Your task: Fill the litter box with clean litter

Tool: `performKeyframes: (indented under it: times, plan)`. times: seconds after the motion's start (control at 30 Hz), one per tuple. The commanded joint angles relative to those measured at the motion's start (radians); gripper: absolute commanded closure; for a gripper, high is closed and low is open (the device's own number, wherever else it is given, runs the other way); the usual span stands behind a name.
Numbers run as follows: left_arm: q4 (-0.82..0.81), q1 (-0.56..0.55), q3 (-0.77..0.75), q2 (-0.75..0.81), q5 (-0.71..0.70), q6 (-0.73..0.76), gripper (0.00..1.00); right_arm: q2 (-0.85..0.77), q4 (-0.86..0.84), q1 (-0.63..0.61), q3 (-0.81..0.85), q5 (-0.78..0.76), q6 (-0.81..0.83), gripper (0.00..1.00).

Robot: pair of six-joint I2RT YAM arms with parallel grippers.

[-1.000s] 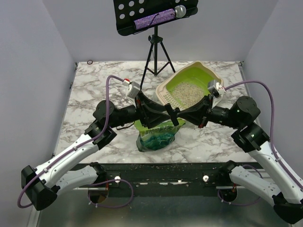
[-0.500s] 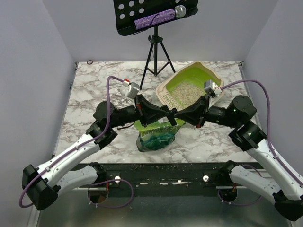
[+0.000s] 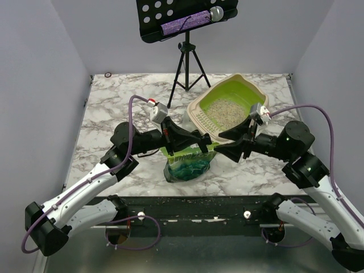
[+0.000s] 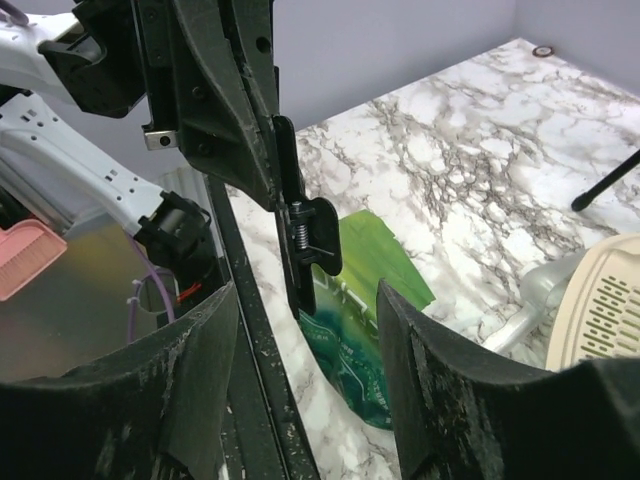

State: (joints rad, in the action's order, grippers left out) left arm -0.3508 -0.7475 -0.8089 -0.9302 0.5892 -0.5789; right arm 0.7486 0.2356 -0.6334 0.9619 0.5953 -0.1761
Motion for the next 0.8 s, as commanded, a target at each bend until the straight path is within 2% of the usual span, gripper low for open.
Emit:
performKeyframes:
  times: [0.0,0.3,0.77]
  plan:
    - [0.004,0.002,0.010,0.024,0.087,0.034,1.00,-0.011,0.064,-0.005,0.032,-0.026,0.056,0.34]
    - [-0.063,0.000,0.024,0.011,0.195,0.004,1.00,0.064,0.018,-0.005,0.038,0.149,0.047,0.34]
    - [-0.068,0.000,0.039,0.025,0.212,0.010,1.00,0.129,-0.093,-0.005,0.020,0.268,-0.029,0.40]
